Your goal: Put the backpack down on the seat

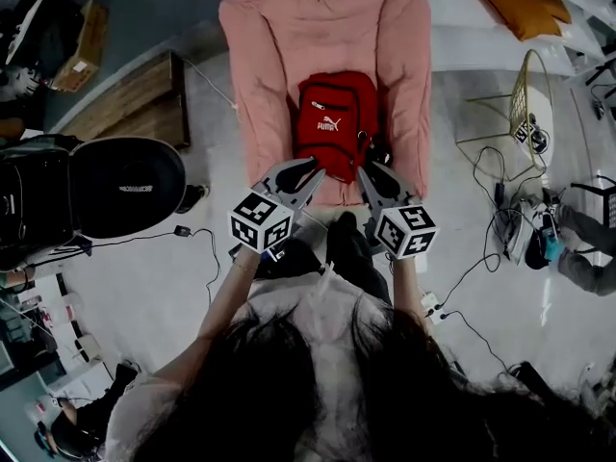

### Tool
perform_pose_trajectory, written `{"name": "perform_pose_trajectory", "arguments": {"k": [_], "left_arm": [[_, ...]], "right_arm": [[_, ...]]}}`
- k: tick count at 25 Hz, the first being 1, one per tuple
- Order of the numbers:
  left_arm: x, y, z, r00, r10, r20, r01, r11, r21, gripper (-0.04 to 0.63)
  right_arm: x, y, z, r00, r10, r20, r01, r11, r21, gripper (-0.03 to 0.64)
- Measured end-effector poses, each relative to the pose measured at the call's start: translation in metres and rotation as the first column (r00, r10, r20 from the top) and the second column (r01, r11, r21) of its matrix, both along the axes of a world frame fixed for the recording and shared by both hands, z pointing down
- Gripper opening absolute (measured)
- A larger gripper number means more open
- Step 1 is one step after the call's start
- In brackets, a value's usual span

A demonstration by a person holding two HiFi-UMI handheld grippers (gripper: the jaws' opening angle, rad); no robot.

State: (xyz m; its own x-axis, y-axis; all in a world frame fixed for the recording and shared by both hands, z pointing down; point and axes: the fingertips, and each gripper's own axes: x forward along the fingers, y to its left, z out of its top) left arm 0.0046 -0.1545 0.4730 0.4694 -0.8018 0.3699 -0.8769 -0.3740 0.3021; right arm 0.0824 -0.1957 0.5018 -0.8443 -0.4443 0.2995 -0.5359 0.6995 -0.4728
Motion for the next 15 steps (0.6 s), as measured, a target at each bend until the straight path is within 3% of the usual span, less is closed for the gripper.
{"name": "perform_pose_trajectory", "arguments": {"k": [9,15], "left_arm": [[-0.065,0.069,-0.007,1.0,0.018,-0.002,-0.018,0.999,0.03,0.077],[-0.112,0.135,-0.001,0.994,0.102,0.048,-0.103,0.994,0.027,0.077]], "right_arm": [[-0.056,0.058,-0.019,0.994,0.023,-0.104,-0.009,0.991,0.135,0.083],[-0.098,0.123,-0.025,0.987,0.097,-0.127,-0.076,0.983,0.165,0.083]]}}
